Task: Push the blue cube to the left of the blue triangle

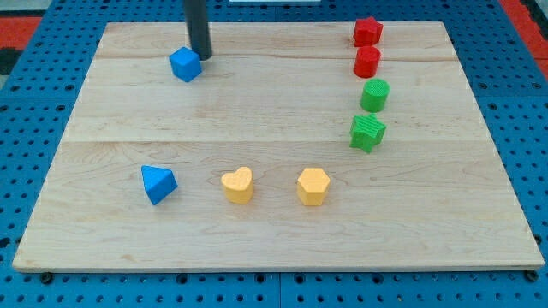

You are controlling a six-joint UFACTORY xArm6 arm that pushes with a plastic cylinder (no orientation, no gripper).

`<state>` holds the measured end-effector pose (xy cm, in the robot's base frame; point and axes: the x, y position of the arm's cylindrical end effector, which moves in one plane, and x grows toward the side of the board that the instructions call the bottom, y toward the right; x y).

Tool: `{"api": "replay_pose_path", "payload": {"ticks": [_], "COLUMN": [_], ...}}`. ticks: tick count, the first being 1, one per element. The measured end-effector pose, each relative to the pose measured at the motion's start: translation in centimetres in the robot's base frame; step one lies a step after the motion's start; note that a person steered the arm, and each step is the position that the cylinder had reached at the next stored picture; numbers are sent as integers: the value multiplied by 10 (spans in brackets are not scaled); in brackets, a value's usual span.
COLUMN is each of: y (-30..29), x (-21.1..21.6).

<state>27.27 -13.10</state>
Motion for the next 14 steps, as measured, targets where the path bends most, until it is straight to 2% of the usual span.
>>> {"api": "replay_pose_path", "payload": {"ticks": [2,4,6,8,9,10,11,12,13,14], "y": [-65,-74,-87,-96,-95,-143,-161,-134,-133,-125], "x": [48,118,105,147,126,120,136,165,166,145]}}
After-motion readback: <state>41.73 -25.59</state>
